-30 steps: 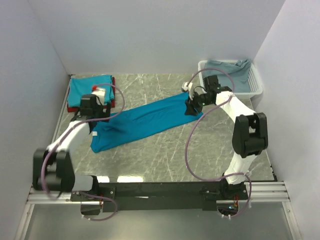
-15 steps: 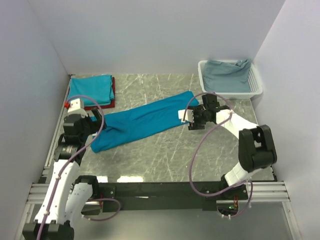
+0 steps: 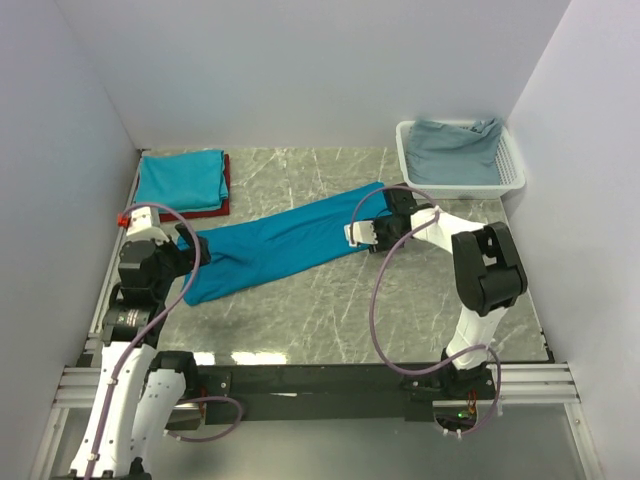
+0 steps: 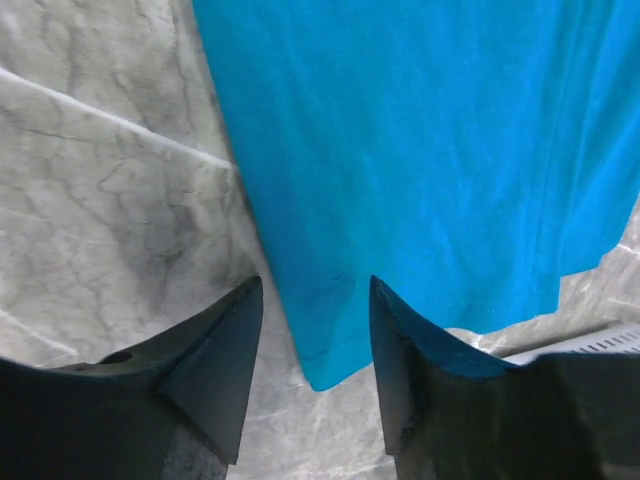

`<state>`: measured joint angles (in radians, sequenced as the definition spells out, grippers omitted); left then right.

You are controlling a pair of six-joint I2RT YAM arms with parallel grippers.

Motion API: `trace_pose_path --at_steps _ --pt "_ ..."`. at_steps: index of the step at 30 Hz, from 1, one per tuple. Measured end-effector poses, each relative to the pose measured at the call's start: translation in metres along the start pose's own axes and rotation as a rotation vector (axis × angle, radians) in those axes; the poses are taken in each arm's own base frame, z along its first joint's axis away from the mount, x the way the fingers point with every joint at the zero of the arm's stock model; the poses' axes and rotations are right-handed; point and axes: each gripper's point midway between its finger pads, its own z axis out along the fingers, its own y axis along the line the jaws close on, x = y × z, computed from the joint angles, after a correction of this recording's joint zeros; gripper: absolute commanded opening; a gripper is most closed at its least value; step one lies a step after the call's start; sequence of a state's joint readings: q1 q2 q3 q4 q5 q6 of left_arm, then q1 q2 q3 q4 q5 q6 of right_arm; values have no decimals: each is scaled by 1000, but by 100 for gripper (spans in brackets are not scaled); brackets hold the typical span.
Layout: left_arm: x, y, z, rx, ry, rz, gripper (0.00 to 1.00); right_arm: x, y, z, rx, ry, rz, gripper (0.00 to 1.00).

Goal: Fold and stack the t-shirts

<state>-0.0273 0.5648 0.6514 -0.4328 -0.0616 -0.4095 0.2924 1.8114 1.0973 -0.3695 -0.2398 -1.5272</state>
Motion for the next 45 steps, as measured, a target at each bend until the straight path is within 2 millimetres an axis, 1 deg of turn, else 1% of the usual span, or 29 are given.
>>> trace_pose_path --at_steps 1,3,4,6,7,11,12,13,20,23,28,33,34,35,36,37,38,41,44,45 --pt "-1 0 -1 1 -4 0 99 1 -1 1 -6 8 -2 48" --pt "-3 0 -2 2 -15 -1 100 1 -3 4 -13 20 -10 43" --pt "-4 0 -3 2 -20 -1 100 2 -5 5 -14 27 -12 37" --pt "-5 -1 -4 4 -26 -1 99 4 -7 5 -23 43 -15 31" --pt "-5 -1 -5 4 -27 -2 99 4 -9 5 -24 50 -18 21" --pt "-6 -1 -5 5 -29 -1 99 1 -11 5 -42 63 -29 11" --pt "-6 -1 -5 6 -32 -2 99 0 -10 6 -49 65 -32 7" --pt "-6 -1 -6 7 -34 -2 99 -1 -9 6 -55 65 -34 1" --pt "-9 -2 -8 13 -45 -2 99 -1 9 5 -106 67 -35 0" --pt "-8 -2 -8 16 -44 -2 99 -2 32 -5 -123 57 -39 0" --pt "-6 -5 -8 34 -35 -1 99 -4 98 -39 -175 33 -27 0" --pt "-5 -9 -8 56 -28 0 99 -7 167 -81 -186 12 -22 0" --pt "-4 -10 -7 62 -24 1 99 -8 181 -88 -188 6 -19 1" --pt "-3 -12 -7 71 -20 2 100 -11 192 -95 -184 -7 -17 8" --pt "-2 -13 -7 78 -14 3 100 -14 201 -102 -178 -21 -1 27" --pt "-2 -14 -7 84 -12 3 99 -17 206 -106 -171 -32 19 39" --pt "-1 -16 -6 93 -8 3 100 -21 208 -111 -159 -51 41 45" --pt "1 -18 -5 108 2 4 100 -38 202 -119 -130 -128 131 52" --pt "1 -20 -6 118 4 4 99 -65 175 -128 -118 -237 251 53" --pt "1 -21 -6 122 3 2 99 -77 161 -129 -121 -275 295 53"
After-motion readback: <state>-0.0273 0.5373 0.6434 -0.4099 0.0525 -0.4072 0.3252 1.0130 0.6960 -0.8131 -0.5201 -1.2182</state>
